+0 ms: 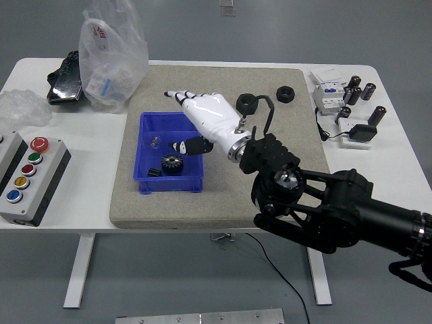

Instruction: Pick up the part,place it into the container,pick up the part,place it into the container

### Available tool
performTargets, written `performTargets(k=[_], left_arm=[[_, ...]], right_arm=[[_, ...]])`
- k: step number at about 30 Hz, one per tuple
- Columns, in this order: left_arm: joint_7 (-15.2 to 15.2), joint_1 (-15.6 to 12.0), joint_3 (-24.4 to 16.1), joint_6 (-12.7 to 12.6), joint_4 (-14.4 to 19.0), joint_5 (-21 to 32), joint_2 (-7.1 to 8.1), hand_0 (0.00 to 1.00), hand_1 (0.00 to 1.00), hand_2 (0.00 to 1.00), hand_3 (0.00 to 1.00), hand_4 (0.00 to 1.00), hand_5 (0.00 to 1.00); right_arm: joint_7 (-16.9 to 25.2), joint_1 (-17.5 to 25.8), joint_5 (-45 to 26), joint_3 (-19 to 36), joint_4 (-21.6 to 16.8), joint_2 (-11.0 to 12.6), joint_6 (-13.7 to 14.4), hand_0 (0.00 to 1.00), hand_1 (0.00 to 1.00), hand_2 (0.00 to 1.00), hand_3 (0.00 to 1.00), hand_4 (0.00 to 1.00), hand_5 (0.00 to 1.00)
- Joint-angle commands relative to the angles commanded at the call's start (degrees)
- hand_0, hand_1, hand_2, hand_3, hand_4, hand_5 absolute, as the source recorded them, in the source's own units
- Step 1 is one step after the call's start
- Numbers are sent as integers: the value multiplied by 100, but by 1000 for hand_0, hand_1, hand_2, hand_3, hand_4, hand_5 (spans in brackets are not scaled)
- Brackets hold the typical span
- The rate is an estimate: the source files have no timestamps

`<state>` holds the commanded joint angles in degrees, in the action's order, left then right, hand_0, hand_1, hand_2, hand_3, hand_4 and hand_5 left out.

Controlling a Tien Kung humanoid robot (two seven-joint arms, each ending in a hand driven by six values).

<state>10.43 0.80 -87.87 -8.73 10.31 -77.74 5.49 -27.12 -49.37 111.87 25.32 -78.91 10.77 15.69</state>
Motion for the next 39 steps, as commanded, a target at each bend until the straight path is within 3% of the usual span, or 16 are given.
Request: performTargets(k=[1, 6, 7, 8, 12, 13, 18, 19, 28, 34, 39], left_arm=[[1, -2, -1, 0, 0, 2, 0, 643, 572, 561, 627, 730, 348], [7, -17, -15, -3, 0, 16, -8, 643, 572, 561, 627, 730, 348], [8, -18, -14, -2, 0, 21, -9, 643, 572, 561, 627, 730, 347], [10, -20, -14, -1, 0, 24, -9, 643, 572, 561, 627, 730, 347], [12, -11, -15, -1, 0, 33, 0, 643, 572, 561, 627, 730, 347], [13, -4, -15, 0, 0, 31, 3, 643, 572, 561, 627, 730, 347], [-11, 44, 9, 13, 0, 22, 16, 643, 572, 561, 627, 730, 347], [-21, 53, 22, 15, 0, 28, 20, 643, 572, 563, 626, 730, 347], [-197, 107, 299, 47, 0, 225, 59, 643, 571, 563, 627, 729, 347], [-240, 89, 429, 60, 0, 295, 90, 643, 571, 562, 626, 730, 347], [-244, 118, 479, 82, 0, 271, 153, 643, 566, 562, 626, 729, 345]], right_arm=[[38, 47, -73, 160, -40, 77, 52, 331, 680, 853, 877, 850, 394], [438, 531, -513, 1065, -197, 412, 441, 331, 680, 853, 877, 850, 394], [539, 638, -594, 1233, -235, 450, 529, 397, 675, 795, 816, 812, 417], [670, 778, -675, 1451, -286, 484, 644, 397, 675, 795, 816, 812, 417], [1128, 1265, -1028, 2113, -490, 482, 1027, 397, 675, 795, 816, 812, 417], [1260, 1403, -1139, 2289, -538, 463, 1115, 502, 678, 752, 745, 801, 419], [1924, 2037, -1744, 3038, -695, 417, 1396, 502, 678, 752, 745, 801, 419], [2051, 2147, -1863, 3163, -715, 423, 1431, 572, 659, 726, 693, 774, 403], [3275, 3261, -3084, 4281, -867, 505, 1521, 556, 639, 712, 675, 763, 419], [3700, 3880, -3618, 4680, -875, 481, 1493, 559, 638, 713, 671, 770, 438], [4038, 4095, -4087, 4799, -882, 425, 1575, 576, 643, 714, 667, 766, 447]])
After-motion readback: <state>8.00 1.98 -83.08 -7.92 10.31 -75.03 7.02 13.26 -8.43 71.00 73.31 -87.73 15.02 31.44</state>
